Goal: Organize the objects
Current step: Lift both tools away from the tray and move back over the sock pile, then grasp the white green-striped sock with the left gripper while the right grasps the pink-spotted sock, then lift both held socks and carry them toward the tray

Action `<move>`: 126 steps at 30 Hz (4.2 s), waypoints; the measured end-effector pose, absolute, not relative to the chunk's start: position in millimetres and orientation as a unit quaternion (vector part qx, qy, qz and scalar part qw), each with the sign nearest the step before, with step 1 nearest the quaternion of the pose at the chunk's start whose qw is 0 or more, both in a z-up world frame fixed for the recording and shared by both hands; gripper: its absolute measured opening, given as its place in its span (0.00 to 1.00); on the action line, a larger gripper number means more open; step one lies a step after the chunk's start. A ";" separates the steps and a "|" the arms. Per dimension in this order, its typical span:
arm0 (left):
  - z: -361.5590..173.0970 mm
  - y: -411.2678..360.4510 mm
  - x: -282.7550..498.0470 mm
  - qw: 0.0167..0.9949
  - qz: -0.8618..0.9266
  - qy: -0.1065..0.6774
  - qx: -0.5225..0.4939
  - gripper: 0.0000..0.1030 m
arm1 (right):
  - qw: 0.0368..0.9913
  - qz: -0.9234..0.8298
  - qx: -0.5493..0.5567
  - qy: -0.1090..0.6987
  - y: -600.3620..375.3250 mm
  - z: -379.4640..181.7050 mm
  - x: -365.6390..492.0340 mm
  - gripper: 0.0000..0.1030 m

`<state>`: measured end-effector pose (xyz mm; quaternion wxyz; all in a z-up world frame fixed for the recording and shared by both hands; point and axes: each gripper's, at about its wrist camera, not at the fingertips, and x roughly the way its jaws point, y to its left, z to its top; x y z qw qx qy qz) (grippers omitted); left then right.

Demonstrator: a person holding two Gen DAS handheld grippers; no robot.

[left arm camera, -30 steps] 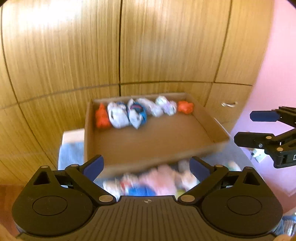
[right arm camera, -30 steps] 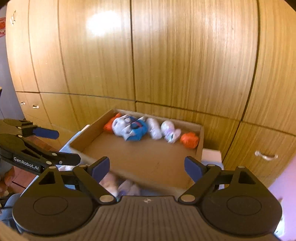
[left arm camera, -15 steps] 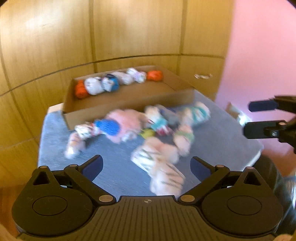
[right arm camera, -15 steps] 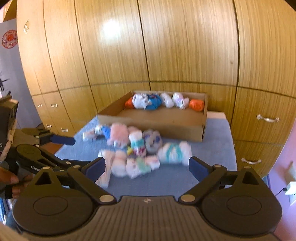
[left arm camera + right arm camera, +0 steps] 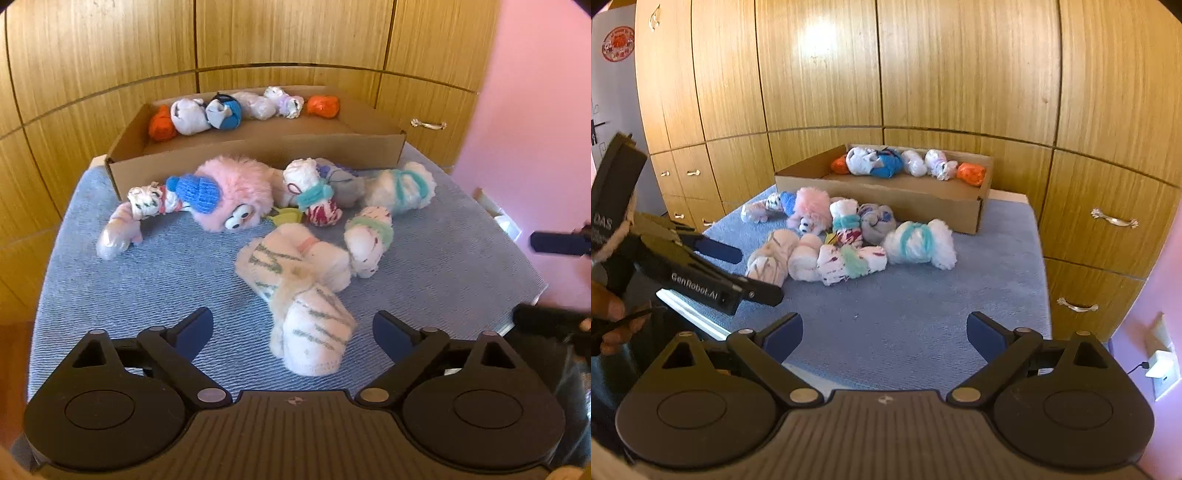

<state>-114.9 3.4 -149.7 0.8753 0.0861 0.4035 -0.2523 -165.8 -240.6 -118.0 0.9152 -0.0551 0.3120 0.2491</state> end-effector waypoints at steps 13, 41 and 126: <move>-146.6 5.0 -102.7 0.863 -0.264 0.425 0.068 0.52 | 0.910 0.271 -0.083 0.302 -207.4 -133.2 -134.4 0.89; -150.6 41.6 -80.0 0.877 -0.227 0.418 0.064 0.52 | 0.897 0.298 -0.066 0.320 -179.7 -146.1 -99.4 0.58; -135.5 78.2 -40.3 0.845 -0.300 0.441 0.036 0.69 | 0.893 0.348 -0.044 0.280 -202.8 -90.1 -78.6 0.58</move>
